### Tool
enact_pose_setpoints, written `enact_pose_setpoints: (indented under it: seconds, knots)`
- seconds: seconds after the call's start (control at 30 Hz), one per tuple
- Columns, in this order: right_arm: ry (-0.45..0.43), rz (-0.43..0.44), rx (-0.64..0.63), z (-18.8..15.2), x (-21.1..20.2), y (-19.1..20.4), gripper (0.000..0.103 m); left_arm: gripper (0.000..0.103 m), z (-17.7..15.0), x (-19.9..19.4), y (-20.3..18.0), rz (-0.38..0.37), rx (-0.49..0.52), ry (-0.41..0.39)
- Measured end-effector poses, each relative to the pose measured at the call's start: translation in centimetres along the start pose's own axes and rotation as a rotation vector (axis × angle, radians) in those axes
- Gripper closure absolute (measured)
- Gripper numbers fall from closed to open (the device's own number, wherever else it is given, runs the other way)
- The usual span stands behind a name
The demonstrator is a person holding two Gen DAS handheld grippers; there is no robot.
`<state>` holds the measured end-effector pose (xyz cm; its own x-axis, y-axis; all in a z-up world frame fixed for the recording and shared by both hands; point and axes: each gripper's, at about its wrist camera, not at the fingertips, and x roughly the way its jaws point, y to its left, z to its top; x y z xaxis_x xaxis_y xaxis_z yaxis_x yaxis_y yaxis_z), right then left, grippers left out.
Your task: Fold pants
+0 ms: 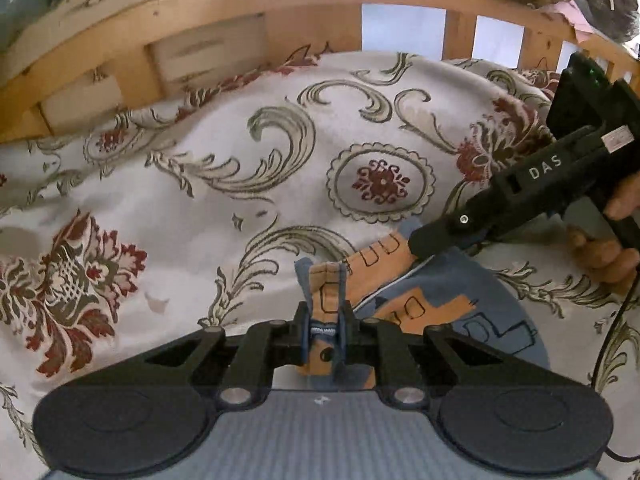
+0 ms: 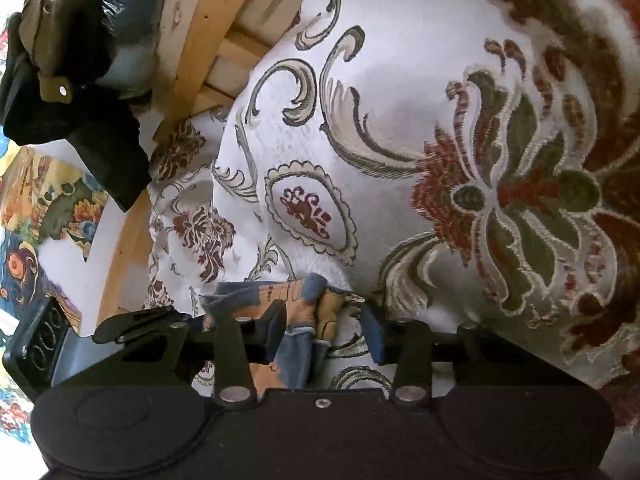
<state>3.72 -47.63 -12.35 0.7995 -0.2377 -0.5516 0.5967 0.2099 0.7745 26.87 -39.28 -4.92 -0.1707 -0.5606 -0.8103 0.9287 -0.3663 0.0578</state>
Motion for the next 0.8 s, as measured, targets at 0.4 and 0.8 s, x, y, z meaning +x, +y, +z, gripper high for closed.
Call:
enact_pose_setpoints:
  seconds: [0.4,0.8]
  knots:
    - [-0.108,-0.018,-0.165,0.7,-4.5,1.8,0.092,0.087,1.5,-0.1,1.8,-0.133,-0.202,-0.071]
    - [-0.168,-0.142,-0.226,-0.1,-5.7,1.0,0.092,0.086,4.3,5.5,1.9,-0.146,-0.253,-0.072]
